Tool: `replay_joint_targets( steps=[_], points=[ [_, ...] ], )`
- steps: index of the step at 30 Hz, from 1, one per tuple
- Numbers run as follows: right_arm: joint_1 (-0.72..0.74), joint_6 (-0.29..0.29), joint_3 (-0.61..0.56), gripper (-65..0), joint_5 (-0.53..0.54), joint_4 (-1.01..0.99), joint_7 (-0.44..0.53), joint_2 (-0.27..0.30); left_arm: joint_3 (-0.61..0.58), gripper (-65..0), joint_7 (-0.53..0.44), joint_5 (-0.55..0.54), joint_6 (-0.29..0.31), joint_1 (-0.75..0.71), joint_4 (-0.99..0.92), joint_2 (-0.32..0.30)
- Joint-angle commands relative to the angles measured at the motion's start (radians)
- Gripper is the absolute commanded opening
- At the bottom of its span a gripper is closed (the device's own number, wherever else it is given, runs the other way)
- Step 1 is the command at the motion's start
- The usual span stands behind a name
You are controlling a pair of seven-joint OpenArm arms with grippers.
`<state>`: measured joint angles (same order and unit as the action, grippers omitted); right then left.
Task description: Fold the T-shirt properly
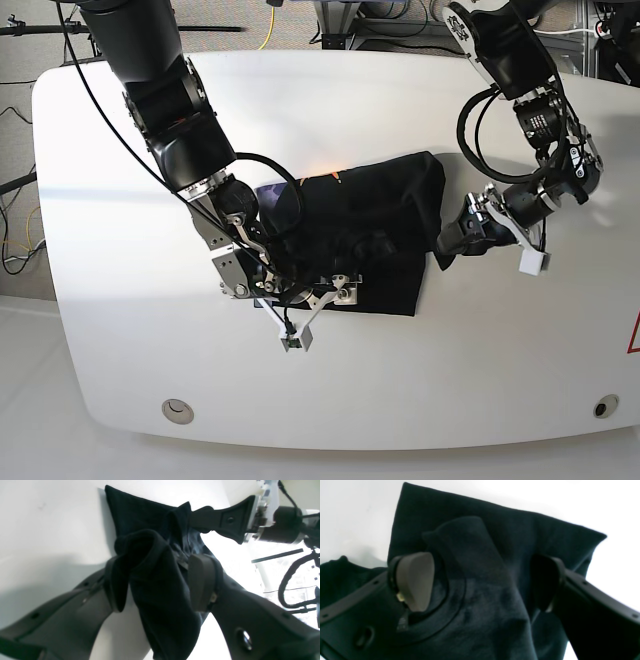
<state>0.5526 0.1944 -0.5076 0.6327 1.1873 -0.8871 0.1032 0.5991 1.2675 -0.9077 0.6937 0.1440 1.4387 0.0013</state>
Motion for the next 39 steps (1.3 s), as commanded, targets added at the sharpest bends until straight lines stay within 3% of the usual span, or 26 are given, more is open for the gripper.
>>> replay_joint_targets(
  steps=[1,13,20,29,39],
  points=[
    [0.036,-0.005,0.008,-7.3,0.006,0.016,0.016,0.000,-0.003,-30.4,-0.018,0.002,0.004,0.016,0.012,-0.008],
    [0.042,-0.005,0.010,-7.3,0.005,0.016,0.018,0.026,-0.011,-30.5,-0.058,0.057,0.004,-0.001,0.003,-0.005],
    [0.044,-0.005,0.010,-7.3,0.005,0.016,0.019,0.026,-0.077,-31.3,-0.102,0.051,0.004,-0.001,-0.106,-0.033],
    [0.045,-0.005,0.010,-7.3,0.005,0.016,0.021,0.022,-0.138,-48.4,-0.150,0.051,0.004,0.001,-0.145,-0.063],
    [0.057,-0.005,0.008,-7.3,0.005,0.016,0.023,0.017,-0.140,-49.3,-0.151,0.049,0.004,-0.001,-0.143,-0.062]
  ],
)
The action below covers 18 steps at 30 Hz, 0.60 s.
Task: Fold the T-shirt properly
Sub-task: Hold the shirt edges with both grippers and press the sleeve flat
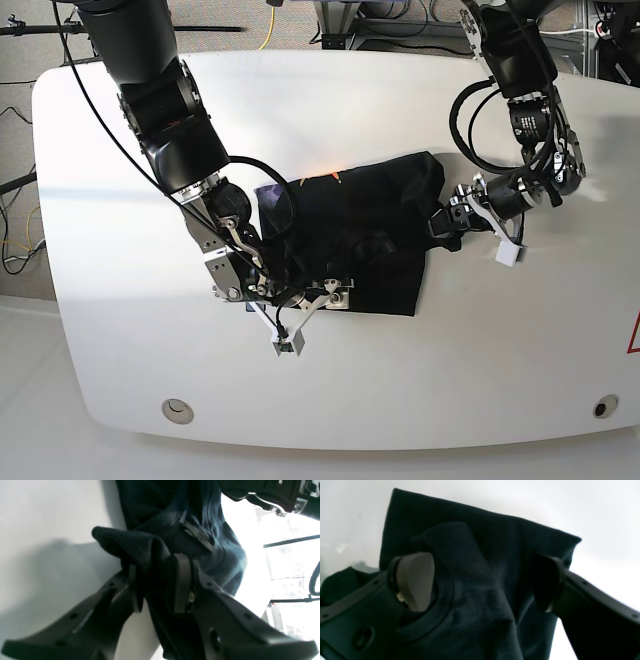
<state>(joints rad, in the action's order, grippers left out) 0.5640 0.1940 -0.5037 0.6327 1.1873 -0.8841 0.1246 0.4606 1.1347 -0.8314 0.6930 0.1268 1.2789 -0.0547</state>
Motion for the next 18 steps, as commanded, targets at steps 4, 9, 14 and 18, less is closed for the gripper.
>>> replay_joint_targets(
  steps=[4,9,14,18],
  points=[
    [0.050,-0.004,0.006,-7.3,0.005,0.016,0.019,-0.016,0.000,-50.7,-0.020,-0.027,0.005,0.017,0.020,-0.006],
    [0.054,-0.004,0.006,-7.3,0.005,0.016,0.019,-0.024,0.000,-55.4,-0.020,-0.029,0.005,0.017,0.021,-0.007],
    [0.054,-0.004,0.004,-7.3,0.005,0.015,0.030,-0.027,0.000,-55.5,-0.020,-0.029,0.005,0.017,0.021,-0.007],
    [0.054,-0.006,0.003,-7.3,0.005,0.006,0.046,-0.035,0.000,-55.5,-0.020,-0.029,0.005,0.017,0.021,-0.007]
  ],
)
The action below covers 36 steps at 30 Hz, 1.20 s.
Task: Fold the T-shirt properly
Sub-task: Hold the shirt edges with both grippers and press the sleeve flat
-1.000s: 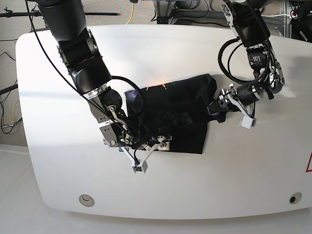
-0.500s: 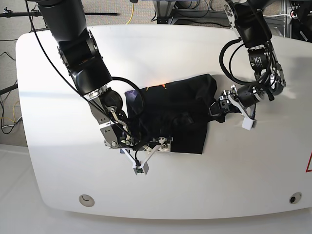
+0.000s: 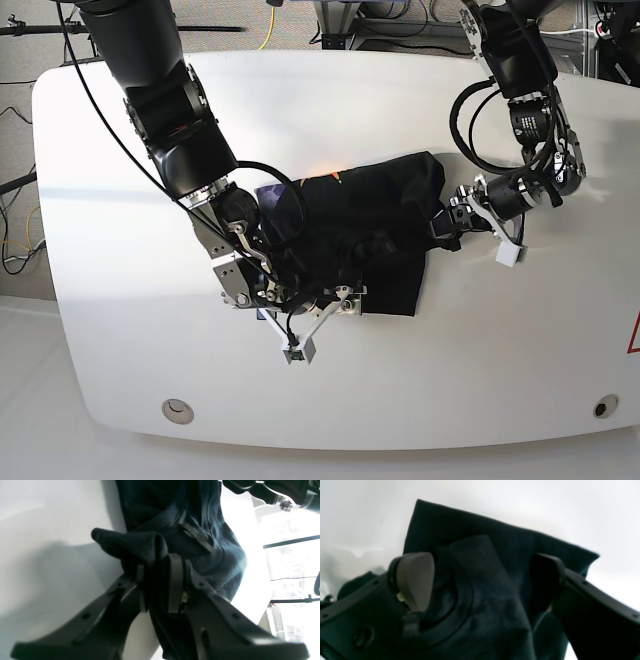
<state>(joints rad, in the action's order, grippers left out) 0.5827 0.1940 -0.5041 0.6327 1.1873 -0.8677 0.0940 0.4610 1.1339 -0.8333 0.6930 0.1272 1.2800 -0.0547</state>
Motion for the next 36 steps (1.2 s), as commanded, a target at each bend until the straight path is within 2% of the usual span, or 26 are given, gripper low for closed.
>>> replay_joint_targets(
  steps=[1,5,10,23,25,27,34,36],
  points=[
    [0.035,-0.006,0.003,-7.3,0.005,-0.011,0.031,-0.006,0.000,-55.5,-0.019,-0.027,0.005,0.018,0.020,-0.007],
    [0.036,-0.012,0.002,-7.3,0.005,-0.077,0.034,-0.012,0.000,-55.5,-0.018,-0.027,0.005,0.018,0.020,-0.007],
    [0.046,-0.075,0.002,-7.3,0.005,-0.125,0.067,-0.026,0.000,-55.4,-0.016,-0.027,0.005,0.018,0.020,-0.007],
    [0.047,-0.089,0.002,-8.1,0.003,-0.126,0.084,-0.026,0.000,-55.4,-0.016,-0.027,0.005,0.018,0.020,-0.007],
    [0.047,-0.089,0.002,-10.2,0.003,-0.126,0.083,-0.027,0.000,-55.4,-0.016,-0.027,0.005,0.018,0.020,-0.007],
    [0.047,-0.089,0.000,-15.9,0.003,-0.126,0.083,-0.027,0.000,-55.4,-0.016,-0.027,0.005,0.018,0.020,-0.007],
    [0.043,-0.090,0.000,-52.8,0.003,-0.126,0.083,-0.030,0.000,-55.4,-0.016,-0.027,0.005,0.019,0.020,-0.007],
    [0.043,-0.092,0.000,-61.0,0.003,-0.126,0.083,-0.030,0.000,-55.4,-0.016,-0.027,0.005,0.019,0.020,-0.007]
  ],
)
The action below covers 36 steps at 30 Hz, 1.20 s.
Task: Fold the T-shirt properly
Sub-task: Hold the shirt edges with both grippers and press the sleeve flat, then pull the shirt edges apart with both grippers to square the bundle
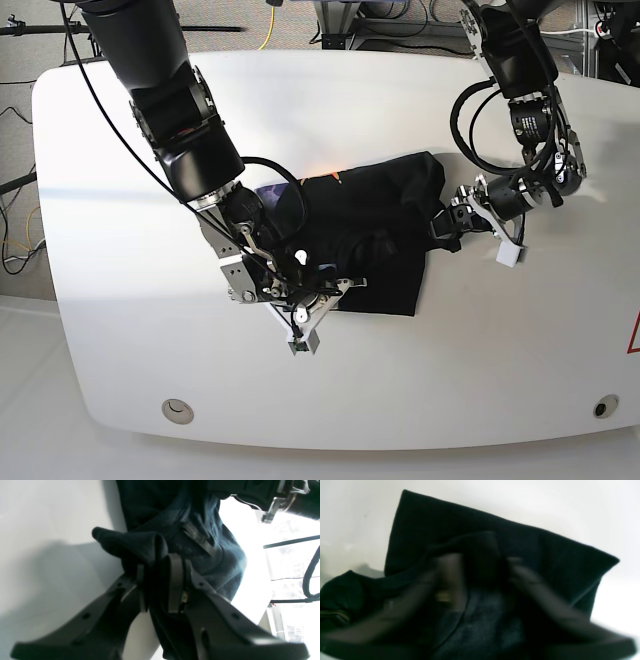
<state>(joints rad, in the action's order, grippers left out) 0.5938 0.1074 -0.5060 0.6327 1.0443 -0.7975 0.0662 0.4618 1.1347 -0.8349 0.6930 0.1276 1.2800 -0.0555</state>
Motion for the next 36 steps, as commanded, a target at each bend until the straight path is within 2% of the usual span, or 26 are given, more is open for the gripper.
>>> replay_joint_targets(
  steps=[1,5,10,23,29,36],
  points=[
    [0.033,-0.007,0.000,-61.9,0.003,0.017,0.011,-0.003,-0.001,-55.4,-0.017,-0.025,0.005,0.019,0.020,-0.007],
    [0.036,-0.021,-0.019,-59.3,0.005,0.017,0.005,-0.001,-0.001,-55.4,-0.017,-0.025,0.005,0.019,0.020,-0.007],
    [0.038,-0.018,-0.024,-61.3,0.005,0.021,0.002,0.001,-0.002,-55.4,-0.015,-0.025,0.005,0.020,0.020,-0.007],
    [0.051,-0.011,-0.019,-61.6,0.005,0.060,-0.020,0.002,-0.001,-55.4,-0.015,-0.025,0.005,0.077,0.022,-0.019],
    [0.036,0.065,-0.018,-61.6,0.006,0.115,-0.020,0.010,-0.001,-55.4,-0.014,-0.025,0.005,0.120,0.022,-0.034],
    [0.019,0.105,-0.018,-61.6,0.011,0.169,-0.035,0.030,-0.001,-55.4,-0.012,-0.025,0.005,0.154,0.022,-0.034]
  ],
)
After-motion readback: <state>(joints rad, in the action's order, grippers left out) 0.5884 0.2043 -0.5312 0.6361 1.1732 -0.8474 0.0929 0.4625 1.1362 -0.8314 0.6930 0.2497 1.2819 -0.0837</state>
